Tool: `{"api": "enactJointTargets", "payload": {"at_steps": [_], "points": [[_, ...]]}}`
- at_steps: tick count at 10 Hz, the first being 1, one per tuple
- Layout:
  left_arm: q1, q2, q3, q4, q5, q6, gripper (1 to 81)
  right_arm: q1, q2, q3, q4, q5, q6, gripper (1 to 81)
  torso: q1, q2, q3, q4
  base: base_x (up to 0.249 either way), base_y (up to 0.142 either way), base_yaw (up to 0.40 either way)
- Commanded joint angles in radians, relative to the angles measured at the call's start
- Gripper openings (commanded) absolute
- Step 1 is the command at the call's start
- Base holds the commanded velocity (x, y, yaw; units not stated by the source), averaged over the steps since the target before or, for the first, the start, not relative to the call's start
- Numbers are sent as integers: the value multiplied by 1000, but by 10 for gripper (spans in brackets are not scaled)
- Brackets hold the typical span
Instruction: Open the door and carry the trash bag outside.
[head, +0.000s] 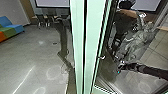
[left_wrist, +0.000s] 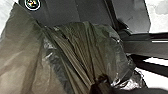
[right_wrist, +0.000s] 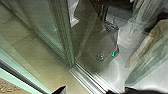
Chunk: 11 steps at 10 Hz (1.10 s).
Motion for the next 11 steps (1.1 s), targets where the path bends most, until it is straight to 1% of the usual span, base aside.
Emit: {"api": "enactJointTargets", "payload": {"at_steps": [1,3,5,6,7,9,11], "points": [[-24,5,3,-6,67,-4,10,246,-84,-19,-267,-98,-26,811,0,0,0,0,0,0,0],[-24,7,3,-3,67,-4,10,249,-136,46,-320,-141,-28,811,0,0,0,0,0,0,0],[-24,10,3,-3,67,-4,10,240,-164,68,-355,-163,-28,811,0,0,0,0,0,0,0],[-24,13,3,-3,67,-4,10,238,-184,107,-383,-194,-28,811,0,0,0,0,0,0,0],[-24,16,3,-3,67,-4,10,237,-198,125,-417,-209,-29,811,0,0,0,0,0,0,0],[-24,21,3,0,67,-4,10,234,-228,157,-424,-221,-34,811,0,0,0,0,0,0,0],[-24,24,3,0,67,-4,10,220,-232,145,-424,-218,-28,811,0,0,0,0,0,0,0]]}}
